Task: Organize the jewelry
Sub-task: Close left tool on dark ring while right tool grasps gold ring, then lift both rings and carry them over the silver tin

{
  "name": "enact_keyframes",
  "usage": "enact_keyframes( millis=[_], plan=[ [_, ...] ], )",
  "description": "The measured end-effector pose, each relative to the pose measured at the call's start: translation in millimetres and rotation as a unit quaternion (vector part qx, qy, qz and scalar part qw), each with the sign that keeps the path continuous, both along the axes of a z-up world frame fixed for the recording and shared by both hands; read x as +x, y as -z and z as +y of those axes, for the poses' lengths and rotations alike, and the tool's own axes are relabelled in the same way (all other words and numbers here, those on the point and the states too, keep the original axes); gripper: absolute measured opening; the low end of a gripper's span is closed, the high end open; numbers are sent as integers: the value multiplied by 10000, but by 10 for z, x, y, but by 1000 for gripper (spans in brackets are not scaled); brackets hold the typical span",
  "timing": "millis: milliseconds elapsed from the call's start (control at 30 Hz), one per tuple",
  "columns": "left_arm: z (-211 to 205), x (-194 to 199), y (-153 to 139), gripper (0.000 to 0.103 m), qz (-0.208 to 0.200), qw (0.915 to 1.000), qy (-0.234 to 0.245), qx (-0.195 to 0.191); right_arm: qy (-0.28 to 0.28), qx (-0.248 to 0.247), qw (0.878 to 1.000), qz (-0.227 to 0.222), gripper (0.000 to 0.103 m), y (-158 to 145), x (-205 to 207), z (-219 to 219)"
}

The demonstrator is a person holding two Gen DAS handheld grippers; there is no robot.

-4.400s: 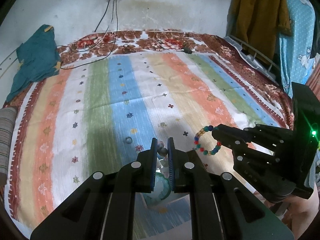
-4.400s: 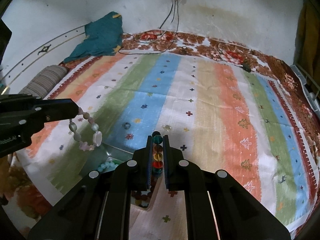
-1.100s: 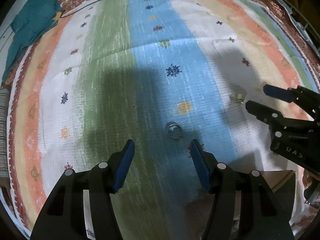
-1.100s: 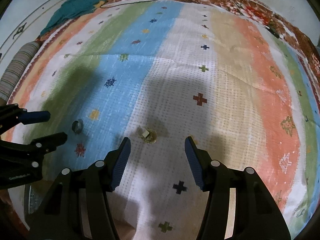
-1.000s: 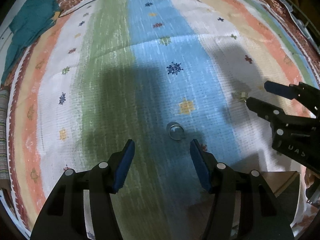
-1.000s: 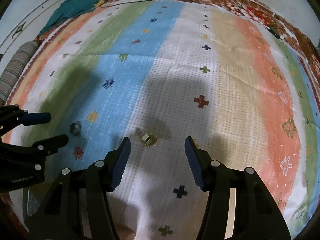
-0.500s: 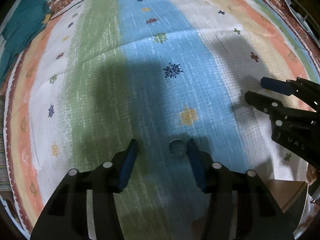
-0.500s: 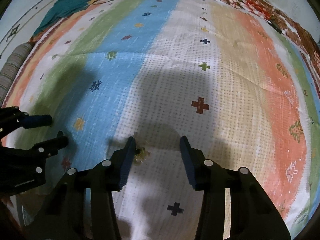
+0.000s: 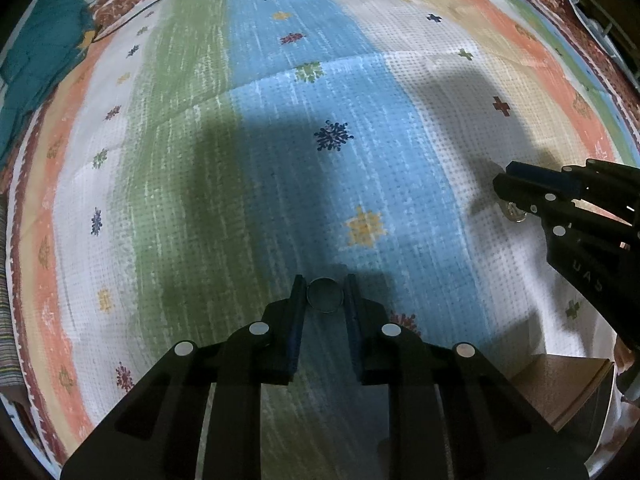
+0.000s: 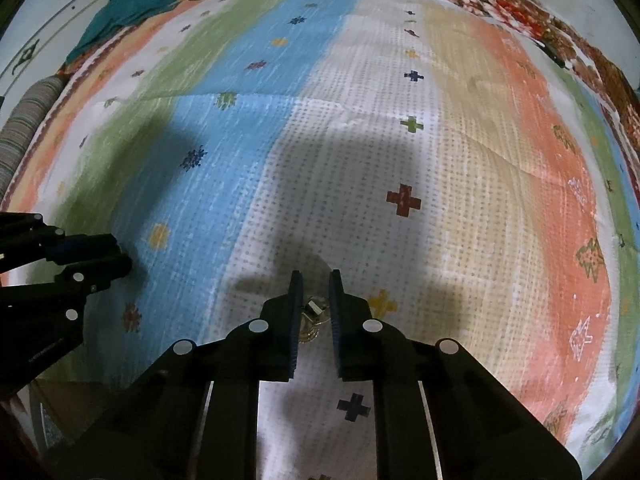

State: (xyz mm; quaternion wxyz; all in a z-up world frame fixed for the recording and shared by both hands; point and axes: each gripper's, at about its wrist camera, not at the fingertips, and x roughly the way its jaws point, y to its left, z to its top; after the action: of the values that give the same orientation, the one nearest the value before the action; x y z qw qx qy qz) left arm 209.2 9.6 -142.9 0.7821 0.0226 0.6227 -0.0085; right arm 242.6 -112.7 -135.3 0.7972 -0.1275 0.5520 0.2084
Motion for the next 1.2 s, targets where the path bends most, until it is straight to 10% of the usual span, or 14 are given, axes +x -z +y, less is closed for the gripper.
enact_keyframes(
  millis=[1200],
  plan=[
    [-139,-309,-570,18,-597,9980,-31,-202,102,3,9983,-573,10,-513,-449,-202]
  ],
)
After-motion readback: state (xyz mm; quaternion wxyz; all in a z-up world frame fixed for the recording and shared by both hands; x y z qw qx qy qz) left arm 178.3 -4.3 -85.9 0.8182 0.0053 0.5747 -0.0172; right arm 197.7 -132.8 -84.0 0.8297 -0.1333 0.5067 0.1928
